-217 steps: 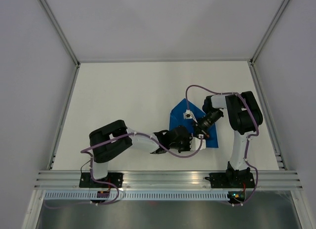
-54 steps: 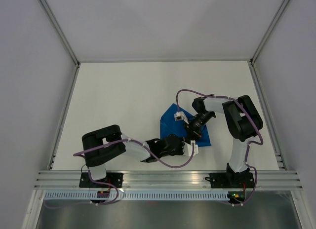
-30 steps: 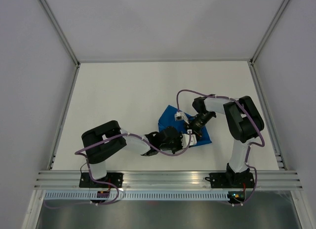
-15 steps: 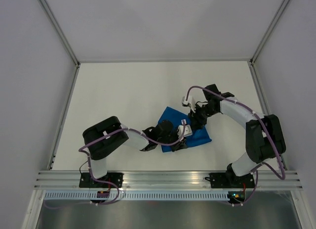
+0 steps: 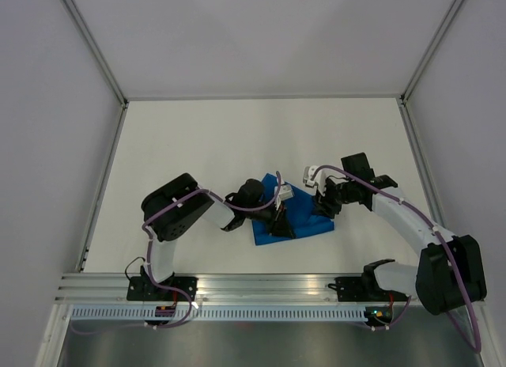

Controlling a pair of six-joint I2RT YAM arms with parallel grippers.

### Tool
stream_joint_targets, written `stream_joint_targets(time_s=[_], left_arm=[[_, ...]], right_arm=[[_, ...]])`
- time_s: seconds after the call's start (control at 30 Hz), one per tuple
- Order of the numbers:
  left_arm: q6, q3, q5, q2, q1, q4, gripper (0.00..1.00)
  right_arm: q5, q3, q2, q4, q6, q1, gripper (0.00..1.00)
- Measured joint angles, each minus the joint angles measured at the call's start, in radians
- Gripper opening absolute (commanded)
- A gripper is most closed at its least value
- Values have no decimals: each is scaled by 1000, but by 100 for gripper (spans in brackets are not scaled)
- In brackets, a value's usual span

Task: Fold the napkin, place the utensils inside, and roll it up
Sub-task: Roll the napkin with the utensil

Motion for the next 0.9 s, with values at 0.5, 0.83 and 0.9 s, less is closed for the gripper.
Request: stream_joint_targets(time_s=[0.5, 0.83, 0.9], left_arm=[[-135, 132, 160, 89, 35, -149, 2], [-159, 203, 166, 96, 38, -304, 2], [-164, 209, 167, 99, 39, -316, 2]], right_arm=[[91, -216, -159, 54, -51, 264, 55], [151, -298, -146, 164, -39, 382, 54], [161, -300, -143, 186, -34, 396, 53]])
